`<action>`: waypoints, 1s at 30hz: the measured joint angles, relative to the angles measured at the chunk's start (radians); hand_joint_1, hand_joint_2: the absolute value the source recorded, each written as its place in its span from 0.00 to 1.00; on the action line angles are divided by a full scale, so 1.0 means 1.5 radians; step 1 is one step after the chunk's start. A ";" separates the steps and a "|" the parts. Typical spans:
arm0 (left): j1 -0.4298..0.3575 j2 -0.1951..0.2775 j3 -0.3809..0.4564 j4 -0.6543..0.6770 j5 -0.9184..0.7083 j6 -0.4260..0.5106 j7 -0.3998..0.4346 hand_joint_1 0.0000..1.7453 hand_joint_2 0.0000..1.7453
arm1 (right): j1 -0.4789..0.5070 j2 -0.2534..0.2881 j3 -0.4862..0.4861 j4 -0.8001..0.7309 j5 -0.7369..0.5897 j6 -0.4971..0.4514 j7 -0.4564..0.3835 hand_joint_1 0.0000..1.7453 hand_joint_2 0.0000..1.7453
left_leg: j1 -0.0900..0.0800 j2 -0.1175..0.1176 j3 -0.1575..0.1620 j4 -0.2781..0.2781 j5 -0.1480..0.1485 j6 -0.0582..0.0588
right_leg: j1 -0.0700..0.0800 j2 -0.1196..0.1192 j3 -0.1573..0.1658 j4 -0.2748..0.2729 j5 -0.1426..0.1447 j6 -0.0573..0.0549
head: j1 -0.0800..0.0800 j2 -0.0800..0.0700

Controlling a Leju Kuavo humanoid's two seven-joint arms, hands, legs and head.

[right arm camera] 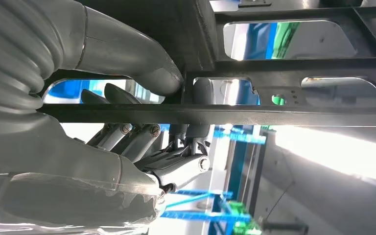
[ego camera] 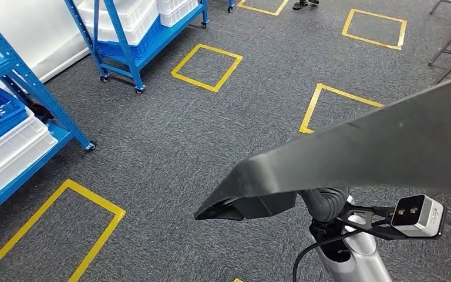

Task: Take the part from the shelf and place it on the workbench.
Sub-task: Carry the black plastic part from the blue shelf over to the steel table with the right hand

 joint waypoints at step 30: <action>-0.003 -0.023 -0.030 -0.002 -0.047 0.008 -0.020 0.00 1.00 | 0.030 0.009 -0.007 0.027 0.047 -0.032 -0.012 1.00 1.00 | -0.001 -0.003 -0.009 0.002 0.005 0.007 | 0.005 0.004 -0.001 0.000 0.000 -0.001 | 0.000 0.000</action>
